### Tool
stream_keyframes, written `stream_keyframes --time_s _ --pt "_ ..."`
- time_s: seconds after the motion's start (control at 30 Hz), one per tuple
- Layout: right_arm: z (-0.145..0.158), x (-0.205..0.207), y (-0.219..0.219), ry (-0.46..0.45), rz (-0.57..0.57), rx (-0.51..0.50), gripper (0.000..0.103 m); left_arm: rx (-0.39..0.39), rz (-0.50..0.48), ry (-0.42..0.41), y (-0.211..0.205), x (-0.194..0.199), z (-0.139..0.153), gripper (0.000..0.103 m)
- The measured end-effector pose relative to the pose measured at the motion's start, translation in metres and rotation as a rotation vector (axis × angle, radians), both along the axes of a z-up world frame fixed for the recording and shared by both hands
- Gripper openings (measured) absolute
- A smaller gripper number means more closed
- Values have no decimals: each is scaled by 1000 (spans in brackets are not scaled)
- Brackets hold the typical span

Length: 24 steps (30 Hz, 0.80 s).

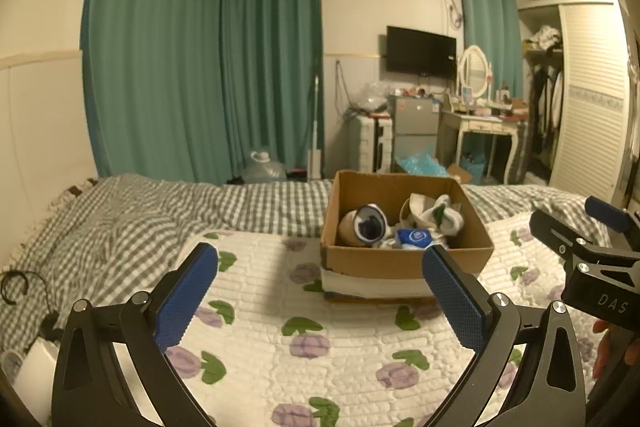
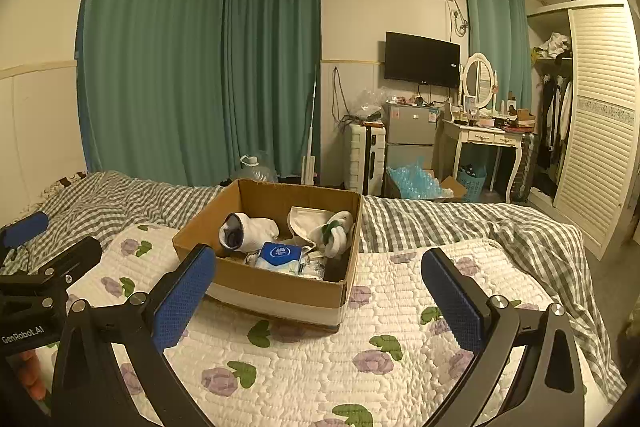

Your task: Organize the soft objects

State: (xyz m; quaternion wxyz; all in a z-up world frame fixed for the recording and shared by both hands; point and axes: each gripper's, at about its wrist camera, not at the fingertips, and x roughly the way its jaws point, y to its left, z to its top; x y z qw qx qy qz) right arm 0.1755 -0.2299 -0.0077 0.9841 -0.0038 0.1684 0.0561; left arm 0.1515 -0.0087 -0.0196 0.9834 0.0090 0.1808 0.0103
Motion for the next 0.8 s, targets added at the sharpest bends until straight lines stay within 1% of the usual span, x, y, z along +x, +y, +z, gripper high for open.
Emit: stream_keyframes --time_s 0.8 --pt "-3 0 0 9 -1 3 103 4 10 1 1 -1 -1 103"
